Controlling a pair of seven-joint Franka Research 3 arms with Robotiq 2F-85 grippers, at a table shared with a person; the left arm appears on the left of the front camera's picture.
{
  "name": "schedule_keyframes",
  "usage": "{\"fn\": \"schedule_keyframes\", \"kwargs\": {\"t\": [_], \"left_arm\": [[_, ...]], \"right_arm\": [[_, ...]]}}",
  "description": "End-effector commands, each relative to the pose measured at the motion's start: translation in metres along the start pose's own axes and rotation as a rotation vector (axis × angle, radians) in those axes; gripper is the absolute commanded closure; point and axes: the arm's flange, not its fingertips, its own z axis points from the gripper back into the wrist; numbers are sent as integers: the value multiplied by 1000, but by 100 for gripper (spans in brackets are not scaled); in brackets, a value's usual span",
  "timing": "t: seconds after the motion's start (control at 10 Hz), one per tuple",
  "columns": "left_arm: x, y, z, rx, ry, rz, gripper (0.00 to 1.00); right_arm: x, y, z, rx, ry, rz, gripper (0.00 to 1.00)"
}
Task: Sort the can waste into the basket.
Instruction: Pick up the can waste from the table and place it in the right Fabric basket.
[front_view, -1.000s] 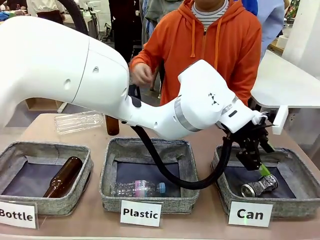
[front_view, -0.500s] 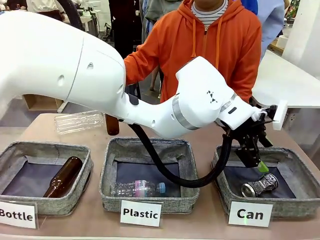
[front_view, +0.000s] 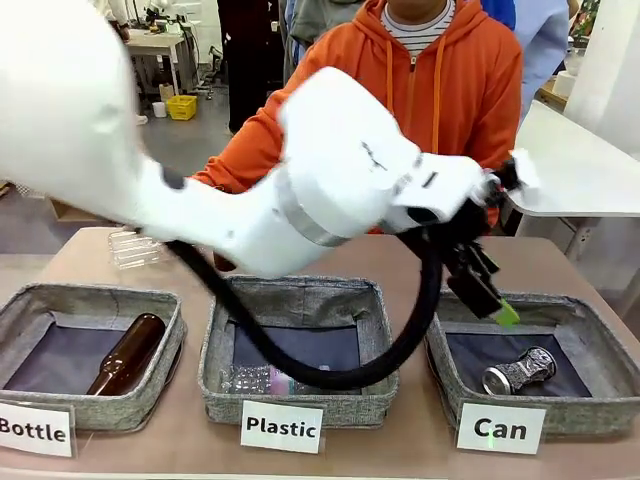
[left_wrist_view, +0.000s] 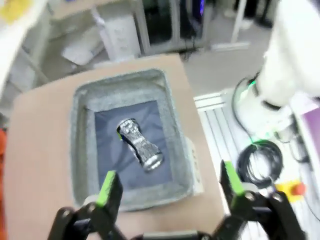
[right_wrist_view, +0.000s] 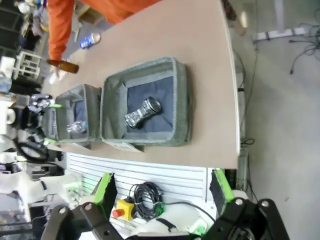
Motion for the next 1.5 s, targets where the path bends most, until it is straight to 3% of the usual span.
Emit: {"fn": "schedule_keyframes", "kwargs": {"t": [0.0, 0.3, 0.4, 0.6, 0.8, 1.0, 1.1, 1.2, 1.3, 1.4], "left_arm": [[-56, -49, 104, 24, -134, 128, 0], [-133, -86, 246, 196, -318, 306, 0], [-161, -95, 301, 195, -377, 374, 0], [-233, -125, 402, 283, -528, 483, 0], [-315, -146, 467, 335, -630, 567, 0], [-414, -136, 500, 177, -636, 576, 0], [-451, -136, 491, 120, -670, 644, 0], [-477, -118, 487, 60, -699, 633, 0], [-497, -103, 479, 44, -801, 589, 0], [-455, -158, 474, 158, -709, 655, 0]], "right_arm": [[13, 51, -31, 0, -41, 39, 0], [24, 128, -93, 97, 40, 133, 0], [31, 149, -120, 134, 97, 139, 0], [38, 189, -173, 209, 176, 155, 0], [48, 211, -216, 379, 199, 135, 0], [68, 202, -258, 631, 231, 52, 0], [67, 187, -265, 747, 280, -13, 0], [82, 176, -267, 788, 268, -43, 0], [86, 161, -267, 674, 216, -48, 0], [60, 189, -269, 704, 251, -13, 0]]}}
